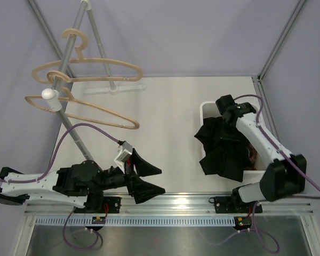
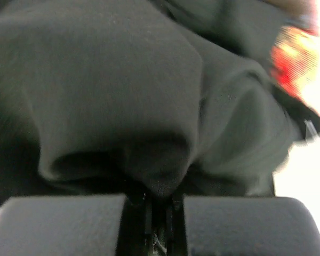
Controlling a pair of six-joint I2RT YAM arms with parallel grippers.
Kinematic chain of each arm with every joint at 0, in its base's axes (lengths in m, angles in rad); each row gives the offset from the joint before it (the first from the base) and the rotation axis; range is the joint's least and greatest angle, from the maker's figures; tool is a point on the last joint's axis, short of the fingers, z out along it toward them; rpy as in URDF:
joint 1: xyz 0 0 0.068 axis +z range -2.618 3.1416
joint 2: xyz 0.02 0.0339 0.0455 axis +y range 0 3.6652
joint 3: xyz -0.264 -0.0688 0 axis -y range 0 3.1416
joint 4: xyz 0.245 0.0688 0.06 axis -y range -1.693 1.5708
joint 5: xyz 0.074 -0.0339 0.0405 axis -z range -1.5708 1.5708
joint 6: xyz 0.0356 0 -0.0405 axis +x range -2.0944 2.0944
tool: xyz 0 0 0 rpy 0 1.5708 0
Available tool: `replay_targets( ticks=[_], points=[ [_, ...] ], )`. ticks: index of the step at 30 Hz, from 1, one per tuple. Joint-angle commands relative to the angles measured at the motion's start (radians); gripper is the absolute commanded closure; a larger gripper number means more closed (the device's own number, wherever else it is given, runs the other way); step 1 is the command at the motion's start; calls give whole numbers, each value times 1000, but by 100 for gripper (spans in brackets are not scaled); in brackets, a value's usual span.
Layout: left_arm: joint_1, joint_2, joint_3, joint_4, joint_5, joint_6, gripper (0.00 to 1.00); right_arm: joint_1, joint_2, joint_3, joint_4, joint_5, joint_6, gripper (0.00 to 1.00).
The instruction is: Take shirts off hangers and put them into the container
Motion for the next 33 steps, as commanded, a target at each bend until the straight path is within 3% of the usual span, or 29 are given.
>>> replay_targets(
  ticks=[1, 6, 10, 12, 13, 14, 17, 18, 22, 29, 33],
  points=[
    [-3, -25, -26, 77, 29, -21, 11, -6, 236, 23, 57, -165, 10, 92],
    [-4, -37, -51, 80, 47, -35, 12, -6, 344, 15, 131, -188, 21, 92],
    [-3, -39, -55, 77, 35, -31, 12, -6, 294, -28, 151, -130, 44, 77],
    [-3, -30, -55, 80, 36, -31, 11, -6, 271, -42, 149, -115, 52, 65],
    [-3, -27, -54, 87, 38, -30, 11, -6, 229, -45, 151, -98, 58, 54],
    [-3, -22, -55, 87, 38, -31, 11, -5, 202, -46, 145, -83, 65, 37],
    [-3, -2, -48, 81, 32, -35, 11, -5, 85, -16, 79, -7, 85, 7],
    [-3, 7, -45, 77, 26, -36, 11, -5, 26, 15, 58, 25, 91, 1],
    [-4, 41, -32, 70, 6, -41, 1, -5, -103, 122, -96, 65, 93, 1],
    [-3, 110, 12, 11, -65, -56, 1, -5, -277, 198, -136, 33, 39, 1],
    [-4, 151, 29, 8, -85, -62, 1, -5, -358, 133, -24, -197, -71, 1]
  ],
)
